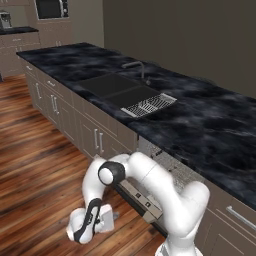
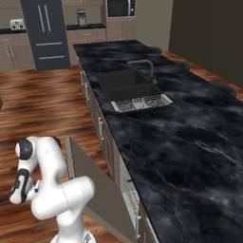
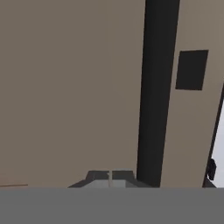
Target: Open the dishwasher door and pull out the top rack.
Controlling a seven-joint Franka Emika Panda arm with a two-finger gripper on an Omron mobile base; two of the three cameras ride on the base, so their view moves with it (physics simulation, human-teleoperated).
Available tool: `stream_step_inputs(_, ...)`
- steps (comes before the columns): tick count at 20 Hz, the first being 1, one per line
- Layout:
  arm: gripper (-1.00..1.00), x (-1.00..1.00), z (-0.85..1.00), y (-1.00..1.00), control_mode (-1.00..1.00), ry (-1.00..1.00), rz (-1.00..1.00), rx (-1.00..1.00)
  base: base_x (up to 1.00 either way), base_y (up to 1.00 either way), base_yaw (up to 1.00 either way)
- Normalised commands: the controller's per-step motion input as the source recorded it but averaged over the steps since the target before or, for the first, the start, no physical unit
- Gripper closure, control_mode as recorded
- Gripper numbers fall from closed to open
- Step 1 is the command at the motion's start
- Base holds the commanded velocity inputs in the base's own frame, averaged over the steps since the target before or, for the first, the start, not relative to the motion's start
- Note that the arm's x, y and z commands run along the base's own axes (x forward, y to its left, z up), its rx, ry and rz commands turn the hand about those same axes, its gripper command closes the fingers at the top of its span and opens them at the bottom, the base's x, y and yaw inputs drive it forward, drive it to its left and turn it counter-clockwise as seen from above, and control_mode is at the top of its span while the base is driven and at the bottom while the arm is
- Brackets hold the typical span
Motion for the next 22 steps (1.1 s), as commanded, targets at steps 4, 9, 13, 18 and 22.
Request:
stream_step_inputs(4,-1.00,-0.34,-0.05,0.36,-1.00,-0.02,0.00,0.01,0.00,0.00,0.00)
stream_step_inputs(9,-1.00,-0.15,0.76,0.03,-1.00,-0.10,0.03,0.08,0.00,0.00,0.00)
stream_step_inputs(13,-1.00,-0.08,1.00,0.00,-1.00,-0.10,0.06,0.15,0.00,0.00,0.00)
stream_step_inputs(18,-1.00,-0.03,1.00,-0.16,-1.00,-0.08,0.07,0.18,0.00,0.00,0.00)
stream_step_inputs(22,-1.00,-0.05,1.00,-0.42,-1.00,-0.04,0.06,0.23,0.00,0.00,0.00)
